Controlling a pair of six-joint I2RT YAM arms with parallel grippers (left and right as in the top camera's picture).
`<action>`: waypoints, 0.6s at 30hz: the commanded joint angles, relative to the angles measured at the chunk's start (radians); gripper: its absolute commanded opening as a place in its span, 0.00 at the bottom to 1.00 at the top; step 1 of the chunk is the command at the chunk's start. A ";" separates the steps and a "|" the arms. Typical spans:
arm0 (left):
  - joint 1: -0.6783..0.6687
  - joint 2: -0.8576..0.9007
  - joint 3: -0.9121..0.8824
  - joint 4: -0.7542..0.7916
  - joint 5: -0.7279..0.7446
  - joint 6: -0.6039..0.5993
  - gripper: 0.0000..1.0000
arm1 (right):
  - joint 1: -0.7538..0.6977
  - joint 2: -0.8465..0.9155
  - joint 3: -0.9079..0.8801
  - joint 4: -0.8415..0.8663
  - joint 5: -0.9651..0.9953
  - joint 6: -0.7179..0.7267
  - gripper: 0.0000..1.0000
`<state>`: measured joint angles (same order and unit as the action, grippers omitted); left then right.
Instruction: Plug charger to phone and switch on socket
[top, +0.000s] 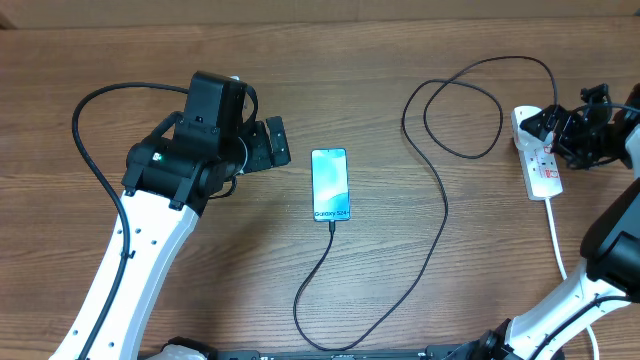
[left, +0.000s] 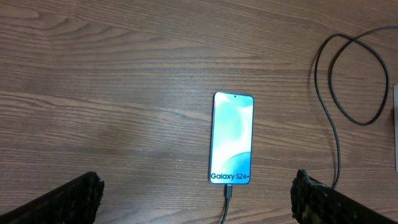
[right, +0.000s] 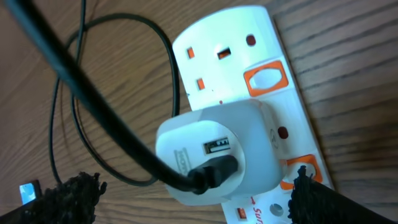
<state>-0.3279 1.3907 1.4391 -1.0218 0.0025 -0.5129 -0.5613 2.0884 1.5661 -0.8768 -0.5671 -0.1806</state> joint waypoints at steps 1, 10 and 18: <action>-0.006 -0.003 0.003 0.001 -0.017 0.023 1.00 | 0.007 0.005 -0.030 0.028 0.009 -0.008 1.00; -0.006 -0.003 0.003 0.001 -0.017 0.023 1.00 | 0.012 0.005 -0.084 0.126 0.008 -0.004 1.00; -0.006 -0.003 0.003 0.001 -0.017 0.023 1.00 | 0.047 0.005 -0.087 0.156 0.009 -0.004 1.00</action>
<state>-0.3279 1.3907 1.4391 -1.0214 0.0025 -0.5129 -0.5423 2.0884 1.4933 -0.7208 -0.5499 -0.1841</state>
